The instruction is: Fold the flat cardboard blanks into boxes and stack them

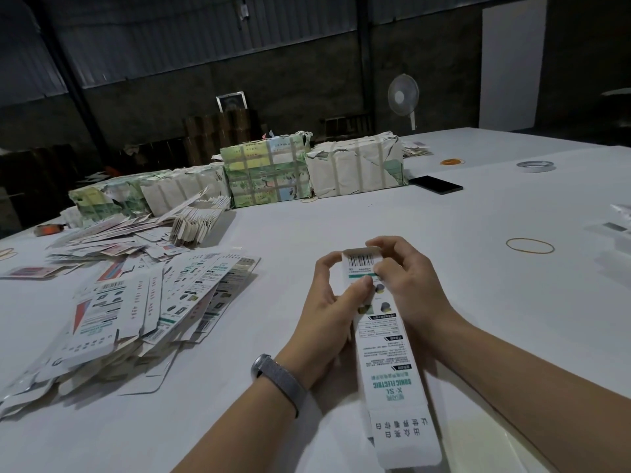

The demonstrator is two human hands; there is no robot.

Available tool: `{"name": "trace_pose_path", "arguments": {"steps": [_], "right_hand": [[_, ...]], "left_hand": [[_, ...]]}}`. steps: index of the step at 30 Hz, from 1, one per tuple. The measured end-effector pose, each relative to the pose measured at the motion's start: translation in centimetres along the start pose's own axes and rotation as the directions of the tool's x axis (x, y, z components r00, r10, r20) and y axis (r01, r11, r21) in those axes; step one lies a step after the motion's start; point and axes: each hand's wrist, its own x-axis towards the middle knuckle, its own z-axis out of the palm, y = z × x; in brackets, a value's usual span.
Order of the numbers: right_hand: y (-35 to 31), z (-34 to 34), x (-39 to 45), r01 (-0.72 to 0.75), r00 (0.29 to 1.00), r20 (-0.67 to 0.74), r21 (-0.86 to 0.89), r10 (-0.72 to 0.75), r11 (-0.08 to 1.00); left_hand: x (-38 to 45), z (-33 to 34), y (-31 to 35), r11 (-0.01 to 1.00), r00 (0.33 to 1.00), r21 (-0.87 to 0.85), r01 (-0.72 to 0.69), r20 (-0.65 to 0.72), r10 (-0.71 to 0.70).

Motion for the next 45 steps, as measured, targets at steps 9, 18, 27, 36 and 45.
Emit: {"name": "trace_pose_path", "arguments": {"steps": [9,18,27,36,45], "right_hand": [[-0.2,0.0,0.2,-0.081,0.996,-0.042,0.078,0.084,0.994],[0.0,-0.3,0.8,-0.135,0.988,-0.083,-0.042,0.131,0.99],[0.1,-0.4,0.6,-0.178,0.983,-0.048,-0.006,0.177,0.984],[-0.2,-0.7,0.8,-0.179,0.984,-0.035,-0.049,0.177,0.983],[-0.6,-0.7,0.8,-0.242,0.969,-0.031,0.046,0.244,0.969]], "left_hand": [[0.1,0.0,-0.2,0.999,0.999,0.038,0.02,0.04,-0.022],[0.3,0.0,-0.4,0.996,0.998,0.089,0.022,0.055,-0.027],[0.4,-0.1,-0.5,0.991,0.998,0.132,0.003,0.061,-0.011],[0.2,0.1,-0.2,0.985,0.995,0.17,0.036,0.091,-0.052],[0.0,0.0,0.1,0.975,0.989,0.218,0.049,0.123,-0.077]]}}
